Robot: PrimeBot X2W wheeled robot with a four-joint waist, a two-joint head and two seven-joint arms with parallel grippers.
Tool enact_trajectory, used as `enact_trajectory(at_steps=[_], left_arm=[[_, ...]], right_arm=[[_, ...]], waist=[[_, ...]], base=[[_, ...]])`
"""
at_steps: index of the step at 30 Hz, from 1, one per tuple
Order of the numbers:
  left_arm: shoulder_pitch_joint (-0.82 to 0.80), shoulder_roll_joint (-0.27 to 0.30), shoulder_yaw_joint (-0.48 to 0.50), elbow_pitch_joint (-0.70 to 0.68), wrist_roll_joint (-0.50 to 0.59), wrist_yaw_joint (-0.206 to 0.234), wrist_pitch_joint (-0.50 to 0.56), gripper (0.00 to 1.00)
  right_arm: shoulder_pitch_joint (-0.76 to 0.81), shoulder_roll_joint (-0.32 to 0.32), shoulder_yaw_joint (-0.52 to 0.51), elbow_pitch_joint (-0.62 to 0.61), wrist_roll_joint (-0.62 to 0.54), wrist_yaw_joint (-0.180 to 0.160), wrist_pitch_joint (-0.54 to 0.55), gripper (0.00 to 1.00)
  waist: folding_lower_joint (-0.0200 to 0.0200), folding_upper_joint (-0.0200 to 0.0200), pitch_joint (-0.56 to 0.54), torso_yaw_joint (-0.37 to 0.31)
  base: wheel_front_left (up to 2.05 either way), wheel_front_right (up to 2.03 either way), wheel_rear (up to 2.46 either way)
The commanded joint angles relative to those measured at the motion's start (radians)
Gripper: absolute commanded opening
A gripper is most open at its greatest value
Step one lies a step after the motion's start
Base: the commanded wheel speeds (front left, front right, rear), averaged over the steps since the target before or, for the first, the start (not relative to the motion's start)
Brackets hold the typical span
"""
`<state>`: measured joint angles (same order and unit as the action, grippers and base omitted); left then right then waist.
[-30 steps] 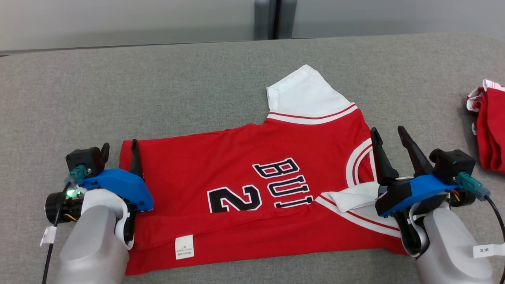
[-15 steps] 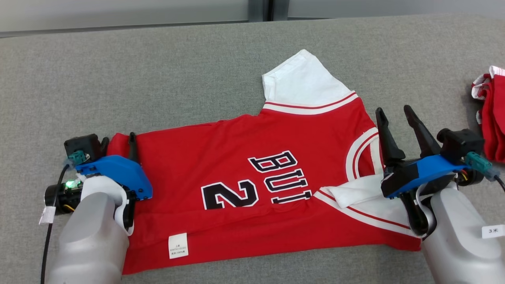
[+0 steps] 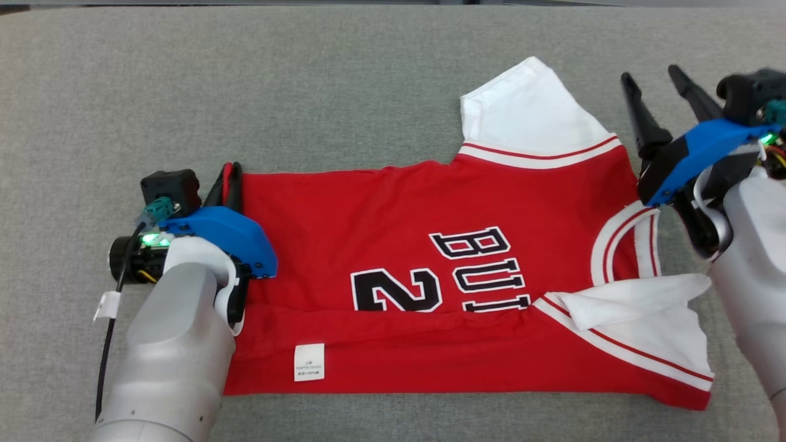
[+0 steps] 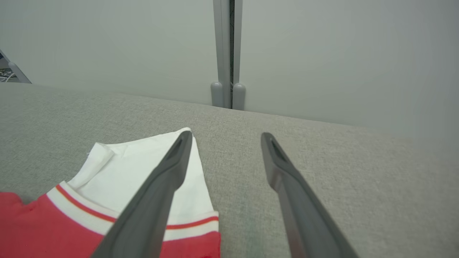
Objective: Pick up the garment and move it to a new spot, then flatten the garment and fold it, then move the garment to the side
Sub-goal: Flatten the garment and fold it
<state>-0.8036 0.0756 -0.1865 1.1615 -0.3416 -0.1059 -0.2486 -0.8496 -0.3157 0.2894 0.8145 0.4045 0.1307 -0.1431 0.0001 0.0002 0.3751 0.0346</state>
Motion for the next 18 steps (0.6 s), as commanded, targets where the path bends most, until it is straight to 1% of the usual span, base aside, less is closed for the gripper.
enact_trajectory(at_steps=[1, 6, 11, 14, 15, 18], left_arm=[[-0.024, -0.009, -0.012, -0.015, 0.001, -0.004, -0.009, 0.0], [-0.05, -0.023, -0.061, -0.06, -0.013, -0.011, -0.015, 0.0], [-0.04, -0.025, -0.196, -0.152, -0.122, -0.018, -0.016, 0.0], [-0.036, -0.026, -0.279, -0.201, -0.191, 0.002, -0.017, 0.0], [-0.038, -0.025, -0.331, -0.226, -0.234, 0.022, -0.017, 0.0], [-0.044, -0.026, -0.395, -0.254, -0.289, 0.05, -0.017, 0.0]], right_arm=[[-0.052, -0.018, 0.022, 0.021, 0.012, 0.0, 0.026, 1.0], [-0.155, -0.067, 0.097, 0.076, 0.062, 0.0, 0.12, 1.0], [-0.221, -0.119, 0.173, 0.109, 0.115, 0.0, 0.199, 1.0], [-0.242, -0.144, 0.221, 0.128, 0.142, 0.0, 0.244, 1.0], [-0.25, -0.164, 0.253, 0.14, 0.151, 0.0, 0.269, 1.0], [-0.259, -0.178, 0.292, 0.163, 0.167, 0.0, 0.301, 1.0]], waist=[[-0.0001, -0.0002, 0.033, 0.043], [-0.0001, -0.0002, 0.074, 0.112], [-0.0001, -0.0002, 0.109, 0.17], [-0.0001, -0.0002, 0.125, 0.2], [-0.0001, -0.0002, 0.133, 0.215], [-0.0001, -0.0002, 0.143, 0.23]], base=[[0.0, 0.0, 0.0], [0.0, 0.0, 0.0], [0.0, 0.0, 0.0], [0.0, 0.0, 0.0], [0.0, 0.0, 0.0], [0.0, 0.0, 0.0]])
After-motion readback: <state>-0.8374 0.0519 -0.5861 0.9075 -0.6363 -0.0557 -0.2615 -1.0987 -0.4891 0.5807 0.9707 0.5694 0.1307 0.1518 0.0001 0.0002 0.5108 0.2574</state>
